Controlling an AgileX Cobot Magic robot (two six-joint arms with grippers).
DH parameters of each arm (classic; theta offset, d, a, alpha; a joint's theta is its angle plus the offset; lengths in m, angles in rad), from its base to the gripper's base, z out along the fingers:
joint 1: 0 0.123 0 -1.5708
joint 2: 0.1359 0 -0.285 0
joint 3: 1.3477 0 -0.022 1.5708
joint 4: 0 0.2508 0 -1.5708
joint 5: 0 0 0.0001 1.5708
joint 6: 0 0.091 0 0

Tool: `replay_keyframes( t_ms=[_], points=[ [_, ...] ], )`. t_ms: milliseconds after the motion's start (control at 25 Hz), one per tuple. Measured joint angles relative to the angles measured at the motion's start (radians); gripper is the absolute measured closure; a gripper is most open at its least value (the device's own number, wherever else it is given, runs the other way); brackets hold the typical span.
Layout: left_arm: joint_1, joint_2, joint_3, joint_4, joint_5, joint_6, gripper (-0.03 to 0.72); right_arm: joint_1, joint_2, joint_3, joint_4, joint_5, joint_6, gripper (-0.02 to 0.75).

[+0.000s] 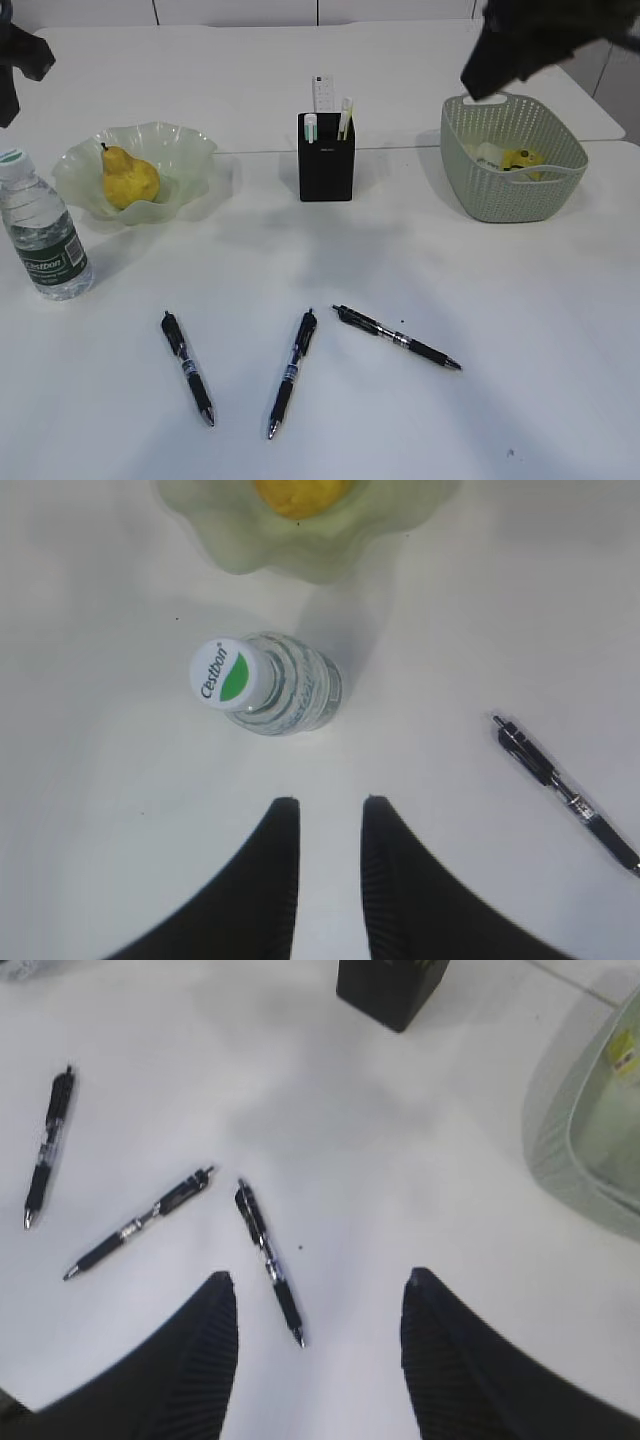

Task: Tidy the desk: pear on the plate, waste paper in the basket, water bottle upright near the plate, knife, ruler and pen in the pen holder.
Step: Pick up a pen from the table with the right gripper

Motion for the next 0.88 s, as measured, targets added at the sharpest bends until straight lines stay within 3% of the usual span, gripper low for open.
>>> replay_keyframes(
  t_ms=[280, 600, 880],
  points=[
    [0.000, 0.000, 0.000, -0.004, 0.000, 0.000, 0.546, 0.000, -0.093, 0.318, 0.006, -0.054, -0.016, 0.318],
    [0.000, 0.000, 0.000, -0.024, 0.000, 0.000, 0.546, 0.000, -0.034, 0.341, 0.018, -0.105, -0.060, 0.318],
    [0.000, 0.000, 0.000, -0.024, 0.000, 0.000, 0.546, 0.000, 0.092, 0.331, 0.121, -0.127, -0.197, 0.318]
  ],
)
